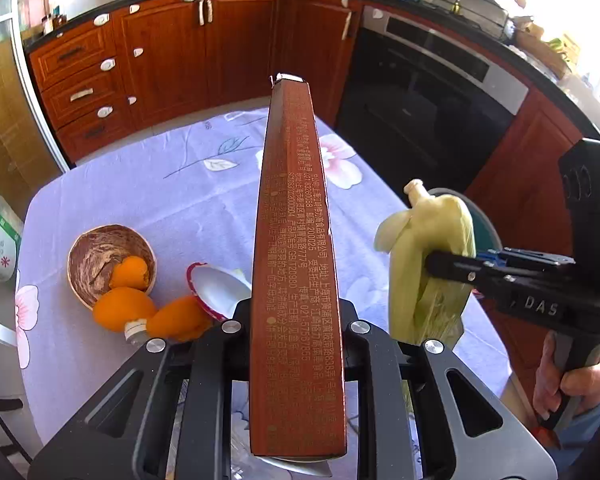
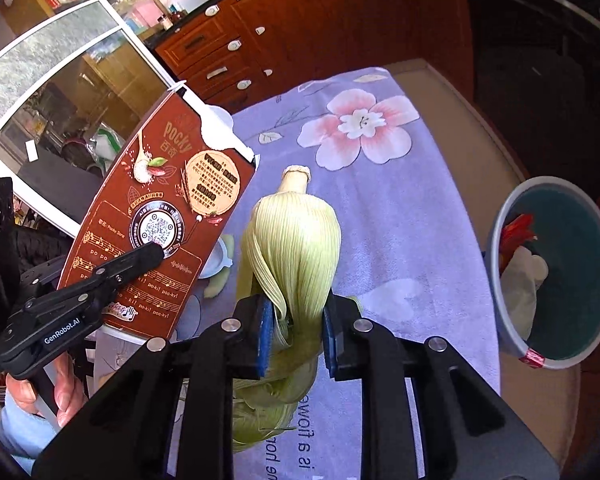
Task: Collect trash
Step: 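Carry the brown box and corn husks over the bin and open both grippers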
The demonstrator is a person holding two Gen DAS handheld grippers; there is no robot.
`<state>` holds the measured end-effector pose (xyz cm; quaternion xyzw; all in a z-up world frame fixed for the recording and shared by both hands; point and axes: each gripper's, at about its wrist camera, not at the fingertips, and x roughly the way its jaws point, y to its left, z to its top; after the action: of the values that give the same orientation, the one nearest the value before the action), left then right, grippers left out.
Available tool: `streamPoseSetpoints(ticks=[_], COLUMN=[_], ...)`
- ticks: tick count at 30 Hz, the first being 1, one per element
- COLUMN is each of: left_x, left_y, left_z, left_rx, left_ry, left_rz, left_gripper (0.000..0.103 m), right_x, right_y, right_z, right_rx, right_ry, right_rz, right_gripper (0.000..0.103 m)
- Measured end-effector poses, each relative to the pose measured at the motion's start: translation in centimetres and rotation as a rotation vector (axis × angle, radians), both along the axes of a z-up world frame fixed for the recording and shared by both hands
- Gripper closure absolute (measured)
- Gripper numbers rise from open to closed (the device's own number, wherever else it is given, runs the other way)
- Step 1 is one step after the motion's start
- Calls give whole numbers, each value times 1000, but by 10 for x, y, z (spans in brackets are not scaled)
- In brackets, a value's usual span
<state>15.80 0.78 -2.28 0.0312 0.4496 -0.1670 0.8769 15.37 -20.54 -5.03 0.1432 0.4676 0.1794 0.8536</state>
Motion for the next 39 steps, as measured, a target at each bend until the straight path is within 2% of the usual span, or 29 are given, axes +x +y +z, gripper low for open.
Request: streamPoseSetpoints(ticks=[8,22,31,39], left_x=[-22,-45,-36,-9], left_y=[-33,-108,-167,-202], left_z=[24,28,11,-10], left_rx=[-41,-31,0,3], left_ry=[-47,-55,-20,35], left_rz=[-65,-207,-293,-328], left_gripper=[83,83,83,83], right_x=[-29,-63,-62,-29], right_y=[-42,-143,-214,-244], right_z=[30,47,18,-36], right_rx=[11,10,-10,-21], right_ry=[-61,-118,-67,67], right_rz=[-80,-283,-421,-461], right_gripper=[84,84,84,84])
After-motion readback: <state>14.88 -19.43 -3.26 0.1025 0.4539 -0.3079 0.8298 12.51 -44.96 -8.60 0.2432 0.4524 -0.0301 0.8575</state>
